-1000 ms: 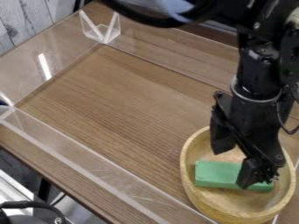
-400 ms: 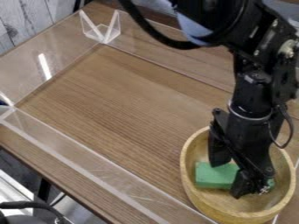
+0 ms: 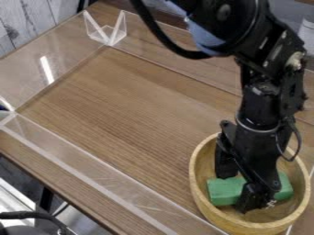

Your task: Remove the green block from inside the brown bowl and put it on the table

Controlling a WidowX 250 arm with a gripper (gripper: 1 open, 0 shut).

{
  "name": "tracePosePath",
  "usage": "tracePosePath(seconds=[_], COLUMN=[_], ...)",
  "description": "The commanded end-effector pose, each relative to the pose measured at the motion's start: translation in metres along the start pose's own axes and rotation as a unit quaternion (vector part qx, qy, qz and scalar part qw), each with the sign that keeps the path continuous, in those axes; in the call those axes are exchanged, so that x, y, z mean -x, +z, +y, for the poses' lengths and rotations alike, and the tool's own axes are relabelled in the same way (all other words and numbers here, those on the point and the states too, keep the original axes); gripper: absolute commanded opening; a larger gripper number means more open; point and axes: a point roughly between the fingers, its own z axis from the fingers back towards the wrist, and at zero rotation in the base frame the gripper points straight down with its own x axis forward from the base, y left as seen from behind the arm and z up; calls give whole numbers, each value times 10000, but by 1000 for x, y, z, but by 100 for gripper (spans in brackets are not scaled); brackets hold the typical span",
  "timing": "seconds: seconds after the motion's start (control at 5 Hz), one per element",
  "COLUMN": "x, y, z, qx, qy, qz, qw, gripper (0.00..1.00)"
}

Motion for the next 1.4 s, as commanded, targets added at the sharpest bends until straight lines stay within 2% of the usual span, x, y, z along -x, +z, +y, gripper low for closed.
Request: tracePosePath(seconds=[0.0, 0.8, 1.2], x=[-4, -2, -2], y=[3, 22, 24], z=[3, 2, -1], qx=[-27, -201, -198], qy=[45, 39, -15], qz=[-119, -335, -366], qw=[9999, 9992, 9991], gripper=[0, 0, 0])
